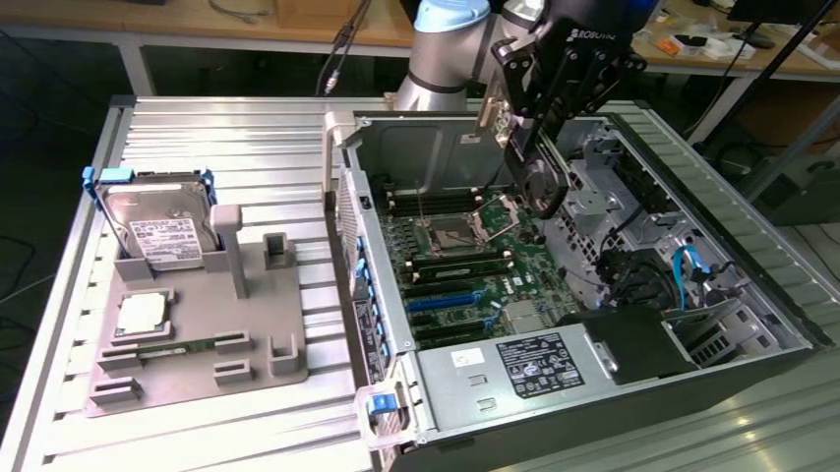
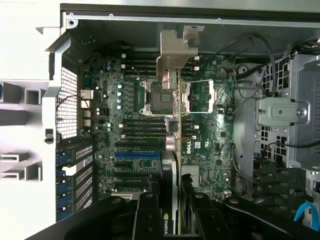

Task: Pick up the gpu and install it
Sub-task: 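Insert the gpu into the slot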

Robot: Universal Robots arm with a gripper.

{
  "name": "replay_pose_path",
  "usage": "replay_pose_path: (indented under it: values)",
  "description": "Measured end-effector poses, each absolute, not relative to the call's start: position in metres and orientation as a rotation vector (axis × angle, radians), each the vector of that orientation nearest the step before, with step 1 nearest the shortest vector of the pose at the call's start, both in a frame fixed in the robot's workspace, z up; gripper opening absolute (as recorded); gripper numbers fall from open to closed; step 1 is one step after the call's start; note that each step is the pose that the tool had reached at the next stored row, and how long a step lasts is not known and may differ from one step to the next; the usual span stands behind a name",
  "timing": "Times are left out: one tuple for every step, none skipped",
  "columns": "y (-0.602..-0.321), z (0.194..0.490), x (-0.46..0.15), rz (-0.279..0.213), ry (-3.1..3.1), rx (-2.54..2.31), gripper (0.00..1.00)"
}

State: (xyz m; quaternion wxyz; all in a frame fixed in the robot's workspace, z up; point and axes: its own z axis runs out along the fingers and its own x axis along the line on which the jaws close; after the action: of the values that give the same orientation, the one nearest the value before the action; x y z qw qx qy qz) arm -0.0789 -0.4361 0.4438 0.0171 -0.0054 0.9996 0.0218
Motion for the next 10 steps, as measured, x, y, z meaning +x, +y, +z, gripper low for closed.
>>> replay_pose_path:
  values:
    - [-0.4361,0.4438,-0.0789,0.068,3.107,-0.017,0.27]
    - [-0.4361,0.4438,-0.0789,0.068,3.107,-0.017,0.27]
    - [-0.4361,0.4438,-0.0789,0.068,3.107,-0.017,0.27]
    - [-0.4361,0.4438,-0.0789,0.068,3.107,-0.017,0.27]
    - [-0.4361,0.4438,-0.0789,0.068,3.107,-0.017,0.27]
    - [-0.4361,0.4438,-0.0789,0.068,3.107,-0.017,0.27]
    - [-0.4361,0.4437,-0.0789,0.068,3.106,-0.017,0.27]
    - [-0.4361,0.4438,-0.0789,0.068,3.106,-0.017,0.27]
    - [-0.4361,0.4438,-0.0789,0.068,3.106,-0.017,0.27]
    - [-0.4361,0.4437,-0.0787,0.068,3.108,-0.017,0.27]
